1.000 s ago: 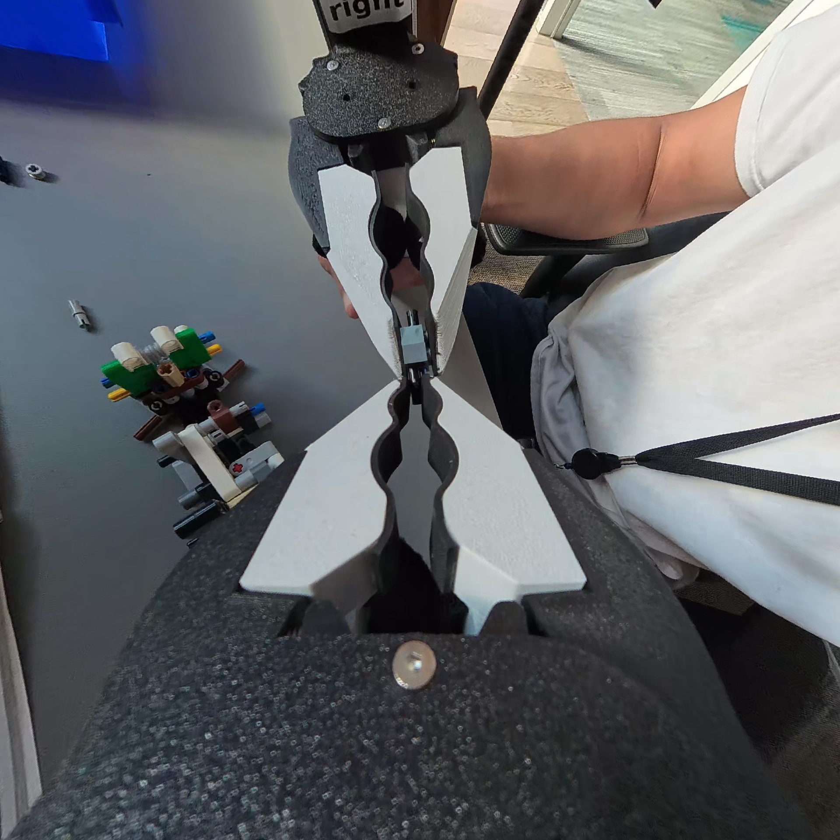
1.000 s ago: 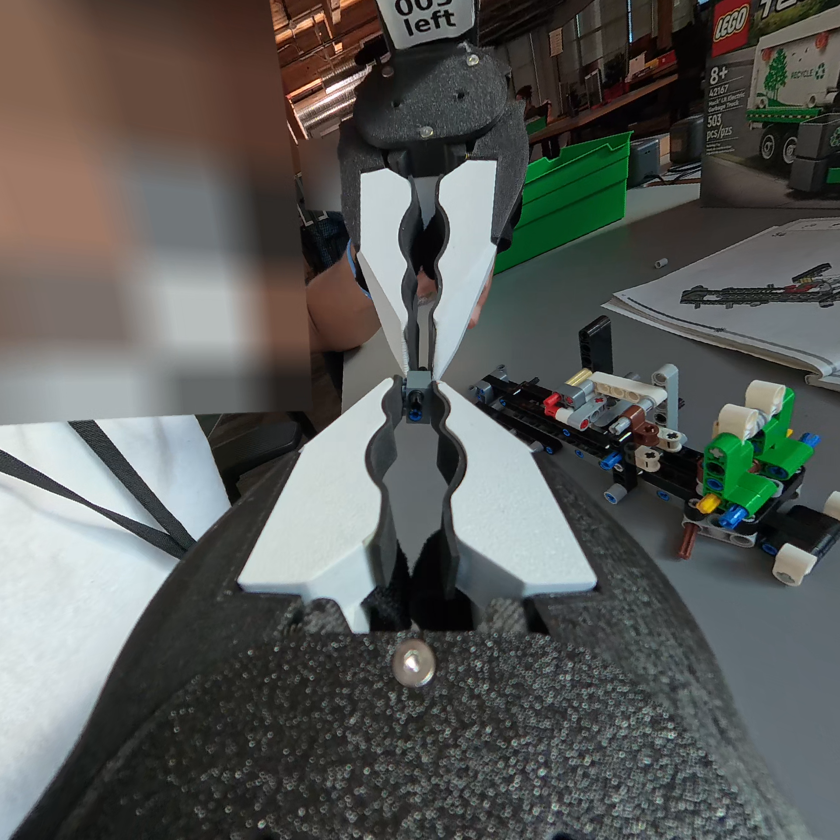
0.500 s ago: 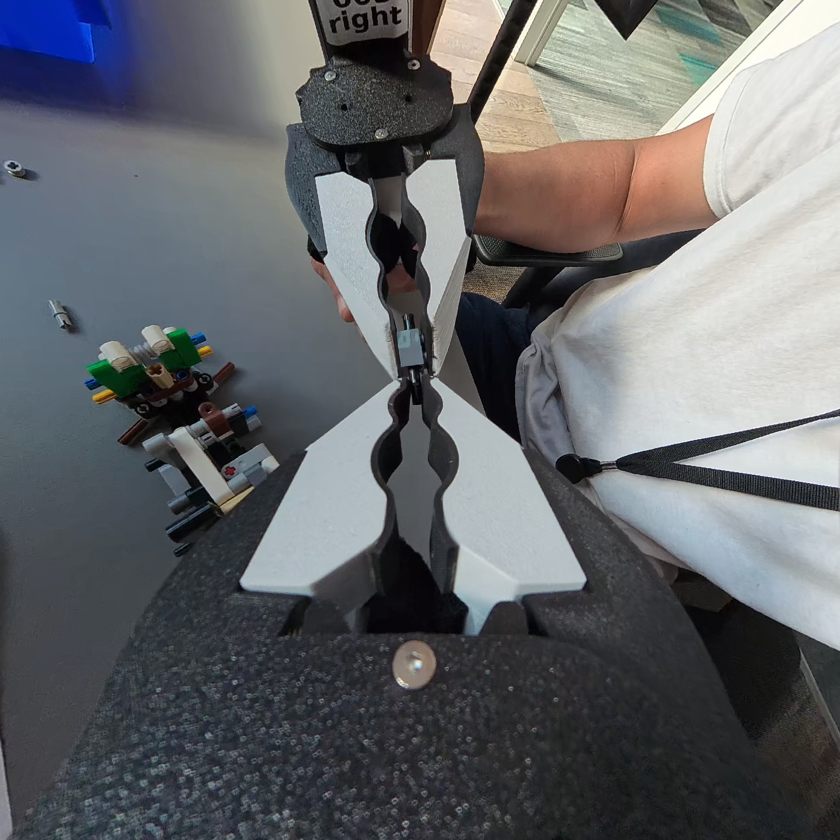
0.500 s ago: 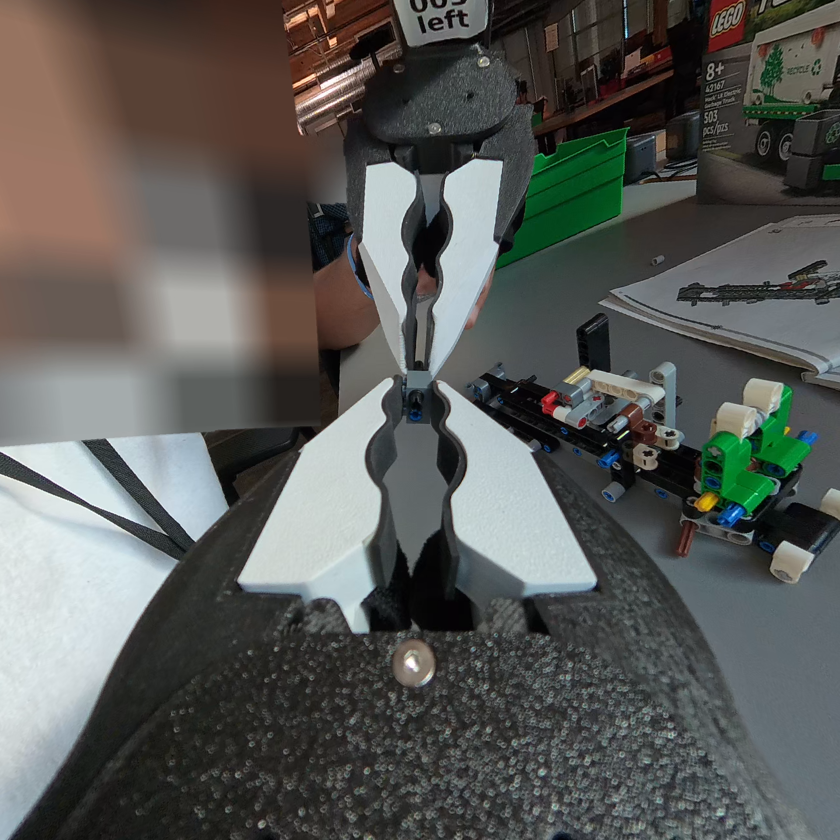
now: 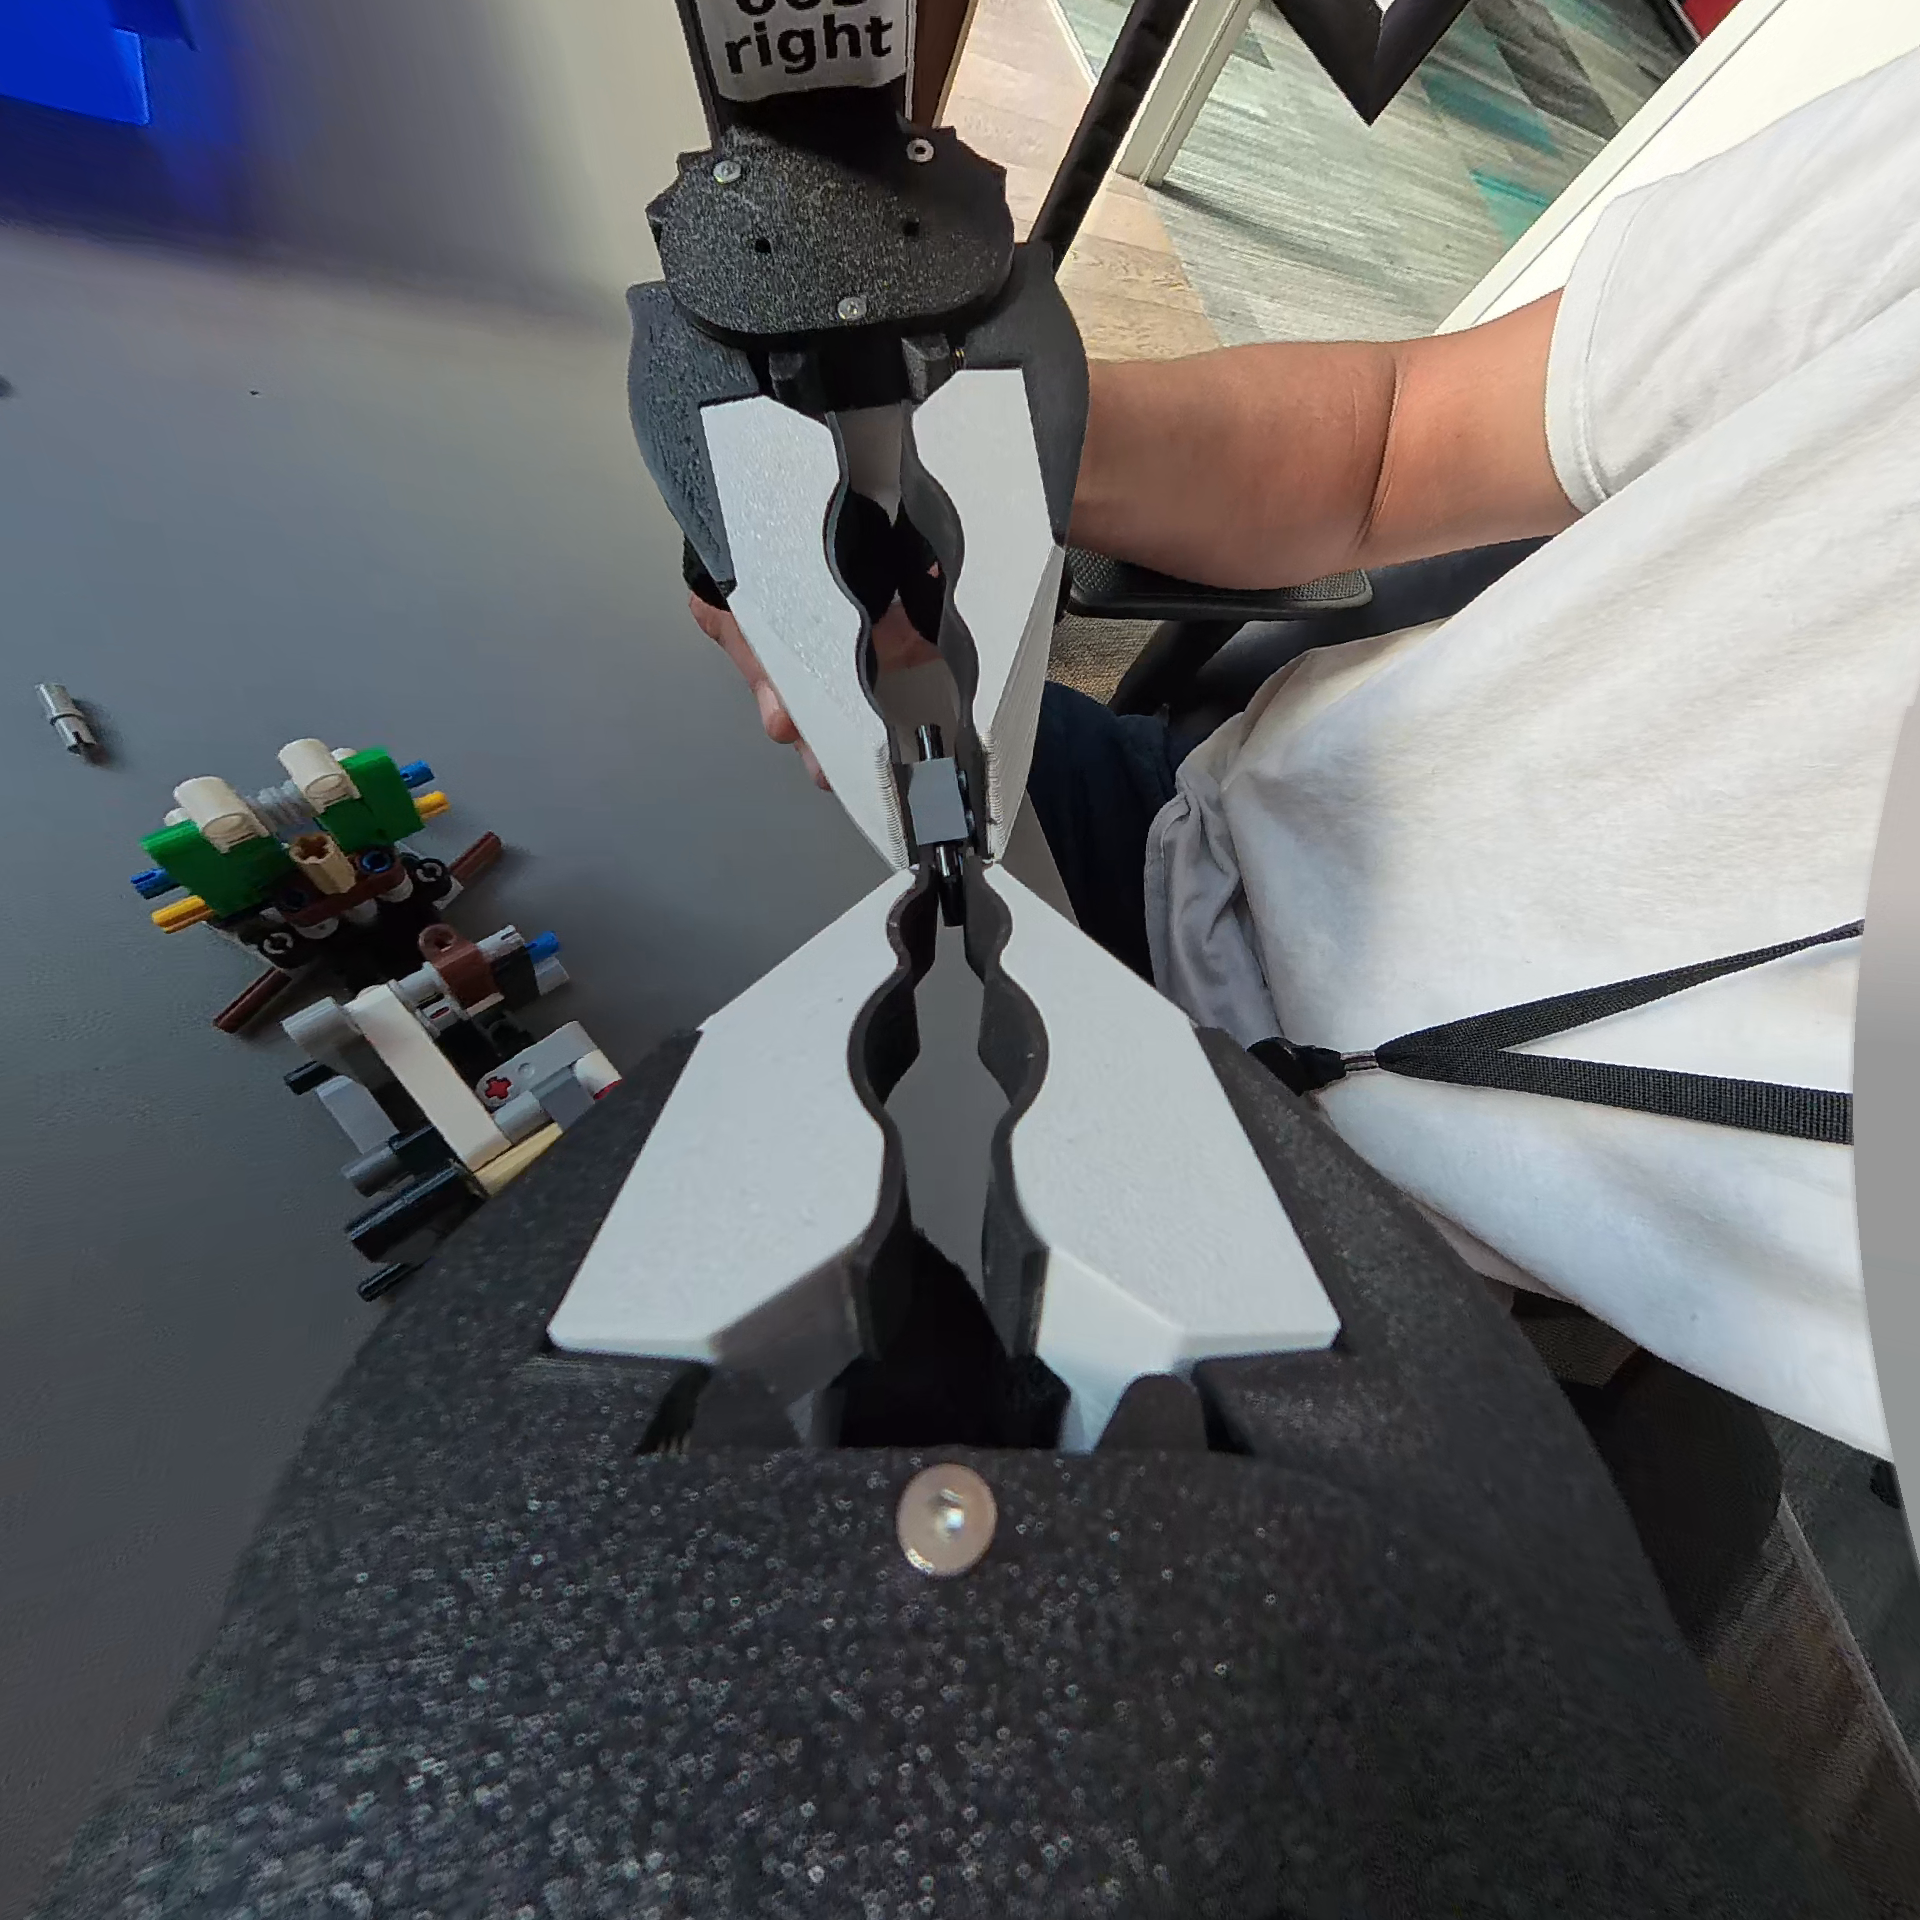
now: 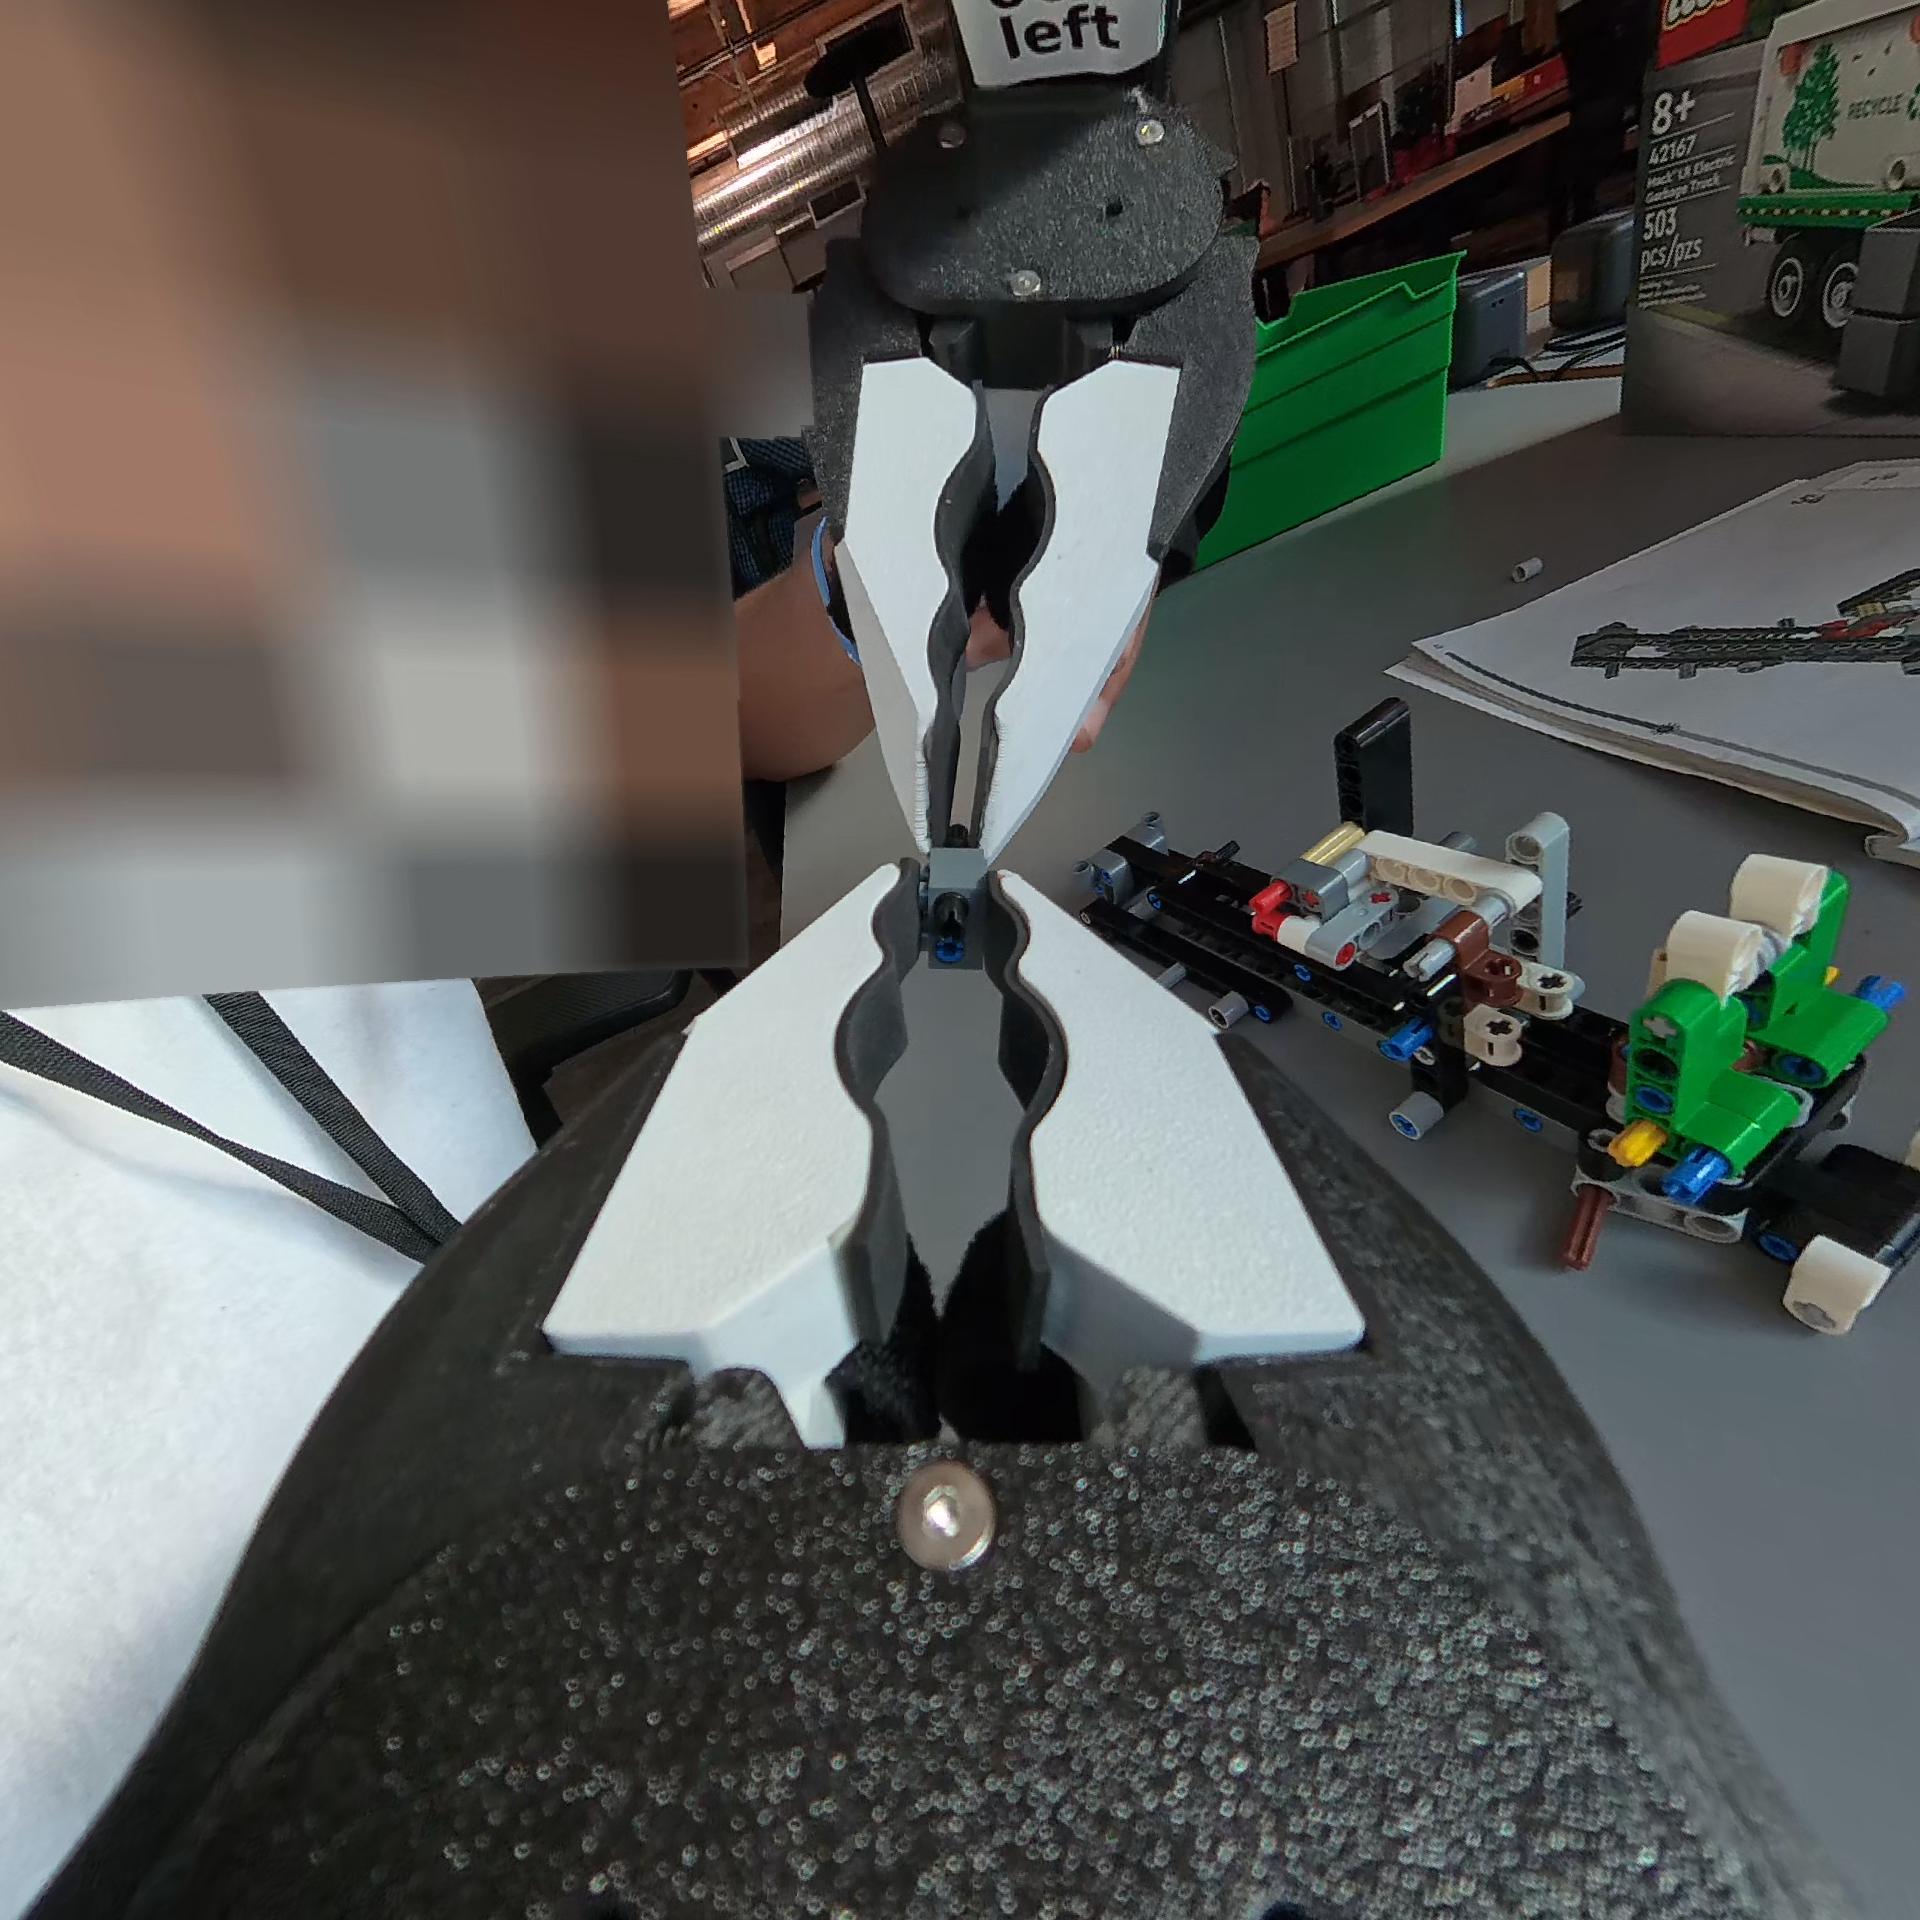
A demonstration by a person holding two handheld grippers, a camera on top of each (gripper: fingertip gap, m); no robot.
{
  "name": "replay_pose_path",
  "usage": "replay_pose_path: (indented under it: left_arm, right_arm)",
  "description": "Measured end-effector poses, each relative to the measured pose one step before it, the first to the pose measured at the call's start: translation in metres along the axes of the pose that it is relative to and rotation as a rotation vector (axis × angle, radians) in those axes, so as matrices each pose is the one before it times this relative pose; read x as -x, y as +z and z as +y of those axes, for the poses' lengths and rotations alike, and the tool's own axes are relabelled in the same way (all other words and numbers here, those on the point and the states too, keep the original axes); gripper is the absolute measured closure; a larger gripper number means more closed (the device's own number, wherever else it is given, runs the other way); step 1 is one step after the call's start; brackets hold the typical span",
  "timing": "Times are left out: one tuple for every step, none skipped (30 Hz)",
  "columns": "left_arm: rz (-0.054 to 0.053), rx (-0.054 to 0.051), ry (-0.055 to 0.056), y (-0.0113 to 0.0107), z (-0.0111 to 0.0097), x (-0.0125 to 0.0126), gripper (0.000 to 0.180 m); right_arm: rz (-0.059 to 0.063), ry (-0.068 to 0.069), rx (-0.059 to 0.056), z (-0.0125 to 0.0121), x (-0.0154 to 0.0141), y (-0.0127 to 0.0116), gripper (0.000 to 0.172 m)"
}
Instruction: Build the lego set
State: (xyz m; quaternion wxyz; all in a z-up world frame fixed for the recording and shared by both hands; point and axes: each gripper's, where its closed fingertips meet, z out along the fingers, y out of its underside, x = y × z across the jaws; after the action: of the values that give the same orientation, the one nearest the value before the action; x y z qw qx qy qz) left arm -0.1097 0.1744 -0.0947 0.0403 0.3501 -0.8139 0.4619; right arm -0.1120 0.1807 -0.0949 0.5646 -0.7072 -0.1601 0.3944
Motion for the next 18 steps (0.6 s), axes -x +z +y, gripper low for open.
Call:
replay_pose_path:
  left_arm:
    - [0.0016,-0.0056,-0.0024,0.00005,-0.00031,0.00052,0.178]
    - [0.0012,0.0006,-0.0001,0.00019,0.00047,0.00032,0.178]
    - [0.0044,0.001,0.0016,0.00039,0.00033,-0.0005,0.178]
    - [0.0059,0.0011,-0.0012,0.00036,0.0003,-0.00055,0.178]
    - [0.0021,0.0022,-0.0007,0.00033,0.00033,0.00018,0.178]
    - [0.0006,-0.0002,-0.0005,0.00015,0.00015,0.00037,0.178]
    - [0.0037,0.0021,-0.0006,0.00005,0.00058,0.00014,0.178]
    - [-0.001,0.004,0.0001,0.00027,0.00084,0.0006,0.178]
    - [0.0022,0.001,-0.0023,0.00021,0.00059,0.00008,0.178]
    - [0.004,0.0054,-0.0032,0.00062,0.00104,-0.00021,0.178]
    - [0.0015,-0.0018,-0.0028,0.00021,-0.00011,0.00021,0.178]
    - [0.006,-0.003,-0.0033,0.00007,-0.00029,-0.00039,0.178]
    - [0.0019,-0.0003,-0.0013,-0.00015,-0.00005,0.00036,0.178]
    - [0.0041,-0.0004,-0.0015,0.0001,0.00012,0.00011,0.178]
    - [0.0032,0.0035,-0.0007,0.00018,0.00067,0.00005,0.178]
    - [0.0004,-0.0026,0.0004,-0.00008,-0.00012,0.00038,0.178]
    - [0.0052,-0.0024,-0.0024,0.00008,-0.00014,-0.00017,0.179]
    - [-0.0002,-0.0002,-0.0019,0.00013,-0.00006,0.00051,0.179]
  right_arm:
    - [0.004,0.0013,-0.0009,-0.00003,-0.00056,-0.00029,0.162]
    - [-0.0011,0.0053,0.0058,0.00083,-0.00012,0.00015,0.162]
    - [-0.0045,0.0011,0.004,0.00059,0.00059,0.00021,0.162]
    - [-0.0059,0.0026,0.0038,0.0005,0.00071,-0.00014,0.162]
    - [0.0005,0.0038,0.0031,0.00049,-0.00038,0.00012,0.162]
    - [0.0018,0.0038,0.0007,0.00003,-0.00065,0.0,0.162]
    - [-0.0004,0.0011,0.0042,0.0006,0.00001,0.00034,0.162]
    - [0.0053,0.0041,0.0076,0.00105,-0.00082,0.00044,0.162]
    - [-0.001,0.0034,0.0032,0.00055,-0.00007,0.00013,0.162]
    - [-0.0023,0.0034,0.0096,0.00132,0.00025,0.00052,0.162]
    - [0.0008,0.0017,-0.0003,-0.00004,-0.00028,-0.00027,0.162]
    - [-0.0055,0.0019,-0.0024,-0.00023,0.00057,-0.00026,0.162]
    - [0.0028,0.0016,0.0014,0.00018,-0.00052,0.00011,0.162]
    - [-0.0013,0.0012,-0.0001,-0.00002,0.00003,0.00007,0.162]
    - [0.001,-0.0007,0.0062,0.00076,0.00001,0.00048,0.162]
    - [0.0013,0.0017,-0.0012,-0.00017,-0.00036,-0.00007,0.162]
    - [-0.0058,0.0022,-0.0008,-0.00009,0.0005,-0.0001,0.162]
    - [0.0015,0.0028,0.0009,0.00012,-0.00048,0.00006,0.162]
